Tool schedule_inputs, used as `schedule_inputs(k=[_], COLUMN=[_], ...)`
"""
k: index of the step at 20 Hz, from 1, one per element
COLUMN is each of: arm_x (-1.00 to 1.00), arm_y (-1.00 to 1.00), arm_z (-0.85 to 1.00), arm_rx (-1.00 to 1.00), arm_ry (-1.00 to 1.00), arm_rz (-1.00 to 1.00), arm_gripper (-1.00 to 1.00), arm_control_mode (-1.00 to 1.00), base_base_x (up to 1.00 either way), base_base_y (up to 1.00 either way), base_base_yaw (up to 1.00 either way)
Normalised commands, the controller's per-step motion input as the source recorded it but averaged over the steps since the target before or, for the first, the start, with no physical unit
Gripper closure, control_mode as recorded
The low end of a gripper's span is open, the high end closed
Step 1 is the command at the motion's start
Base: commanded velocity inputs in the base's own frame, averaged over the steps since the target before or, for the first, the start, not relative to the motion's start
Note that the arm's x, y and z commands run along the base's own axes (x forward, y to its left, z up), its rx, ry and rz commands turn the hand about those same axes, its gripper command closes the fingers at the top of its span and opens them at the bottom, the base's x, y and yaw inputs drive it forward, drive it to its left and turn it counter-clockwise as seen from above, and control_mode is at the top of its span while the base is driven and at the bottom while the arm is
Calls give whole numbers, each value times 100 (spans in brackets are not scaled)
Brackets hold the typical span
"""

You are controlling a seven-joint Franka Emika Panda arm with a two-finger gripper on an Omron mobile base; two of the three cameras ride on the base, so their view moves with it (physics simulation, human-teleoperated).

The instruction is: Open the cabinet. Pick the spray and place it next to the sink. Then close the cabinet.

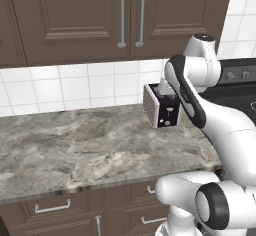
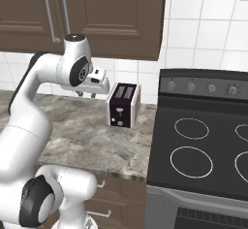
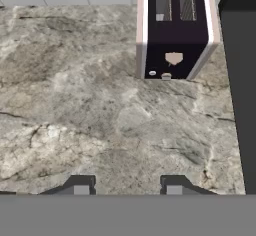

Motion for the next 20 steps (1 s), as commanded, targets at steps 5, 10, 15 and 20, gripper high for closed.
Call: schedule_inputs(k=[5,10,15,20], arm_x=[-9,-5,-11,-14], arm_y=[0,7,16,17], arm_z=[0,7,15,14], arm_rx=[0,0,0,0], arm_ry=[0,-4,-11,-16], arm_rz=[0,1,0,0], arm_gripper=[-100,-100,-100,-100], arm_control_mode=[-100,-100,-100,-100], base_base_x=[0,0,0,0], base_base_y=[0,0,0,0], base_base_yaw=[0,0,0,0])
